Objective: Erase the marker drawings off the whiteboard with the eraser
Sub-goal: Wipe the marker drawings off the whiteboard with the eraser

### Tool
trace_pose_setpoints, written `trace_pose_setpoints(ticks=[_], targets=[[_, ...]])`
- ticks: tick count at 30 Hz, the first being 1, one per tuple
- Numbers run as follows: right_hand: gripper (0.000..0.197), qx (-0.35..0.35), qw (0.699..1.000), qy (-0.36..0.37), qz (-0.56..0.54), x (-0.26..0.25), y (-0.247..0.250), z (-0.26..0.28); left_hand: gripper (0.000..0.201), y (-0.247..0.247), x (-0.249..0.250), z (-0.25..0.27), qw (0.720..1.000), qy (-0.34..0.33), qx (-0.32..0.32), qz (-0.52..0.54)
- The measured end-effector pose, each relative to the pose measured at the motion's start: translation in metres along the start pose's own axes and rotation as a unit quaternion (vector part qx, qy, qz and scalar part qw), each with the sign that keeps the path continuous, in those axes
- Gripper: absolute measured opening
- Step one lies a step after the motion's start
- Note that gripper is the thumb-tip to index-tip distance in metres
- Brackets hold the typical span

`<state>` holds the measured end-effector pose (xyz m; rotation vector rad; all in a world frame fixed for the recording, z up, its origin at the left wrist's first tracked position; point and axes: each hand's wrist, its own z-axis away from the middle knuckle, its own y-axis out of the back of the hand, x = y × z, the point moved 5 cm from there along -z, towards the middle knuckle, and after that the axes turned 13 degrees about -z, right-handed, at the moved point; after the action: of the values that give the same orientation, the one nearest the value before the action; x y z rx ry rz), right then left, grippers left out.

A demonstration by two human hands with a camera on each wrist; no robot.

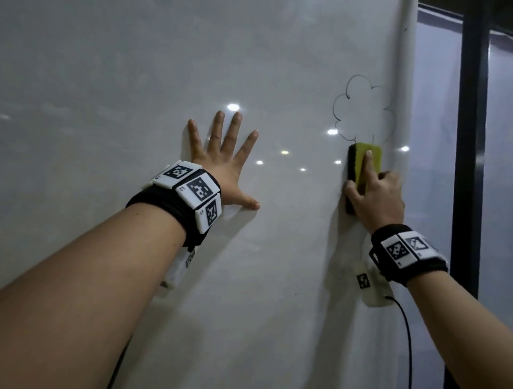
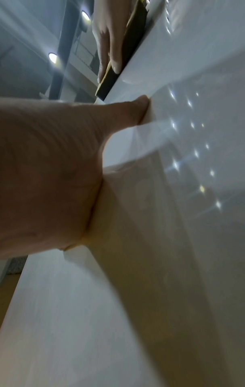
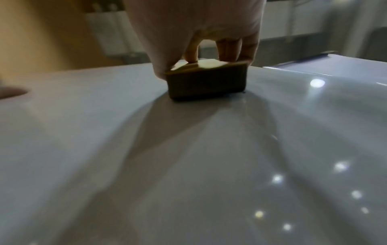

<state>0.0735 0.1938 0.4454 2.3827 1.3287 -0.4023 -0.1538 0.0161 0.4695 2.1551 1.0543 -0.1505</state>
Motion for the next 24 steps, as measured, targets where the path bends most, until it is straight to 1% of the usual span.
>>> trace_pose_setpoints(ticks=[2, 6, 7, 9, 12, 14, 16, 20, 22, 24], targets=[[0.065, -0.016, 1.000, -0.002, 0.015, 0.007, 0.006, -0.005, 0.128, 0.000, 0.000, 0.000, 1.000, 0.000, 0.000, 0.000], [0.063, 0.002, 0.994, -0.111, -0.022, 0.028, 0.024, -0.045, 0.128, 0.000, 0.000, 0.001, 1.000, 0.001, 0.001, -0.003], [0.062, 0.010, 0.992, -0.123, -0.030, 0.027, 0.026, -0.051, 0.128, 0.000, 0.000, 0.001, 1.000, 0.002, 0.002, -0.003], [0.063, 0.017, 0.993, -0.114, -0.027, 0.017, 0.022, -0.051, 0.127, 0.001, -0.001, 0.002, 1.000, 0.002, 0.000, -0.003], [0.065, 0.015, 0.997, -0.075, -0.019, 0.007, 0.013, -0.037, 0.128, 0.001, -0.002, 0.002, 1.000, 0.003, -0.001, -0.002], [0.065, 0.019, 0.997, -0.070, -0.016, 0.006, 0.015, -0.039, 0.128, 0.001, -0.002, 0.003, 1.000, 0.003, -0.001, -0.003], [0.064, 0.025, 0.996, -0.089, -0.012, 0.008, 0.021, -0.056, 0.128, 0.001, -0.001, 0.003, 1.000, 0.001, -0.001, 0.000], [0.054, 0.024, 0.991, -0.129, -0.042, 0.001, 0.037, -0.095, 0.128, -0.002, -0.001, 0.001, 1.000, 0.003, -0.002, -0.002], [0.057, 0.019, 0.991, -0.122, -0.045, -0.010, 0.037, -0.110, 0.128, -0.001, -0.001, 0.001, 1.000, 0.003, -0.004, 0.000], [0.063, 0.020, 0.994, -0.098, -0.036, -0.020, 0.033, -0.115, 0.128, -0.001, -0.001, 0.001, 1.000, 0.003, -0.004, 0.000]])
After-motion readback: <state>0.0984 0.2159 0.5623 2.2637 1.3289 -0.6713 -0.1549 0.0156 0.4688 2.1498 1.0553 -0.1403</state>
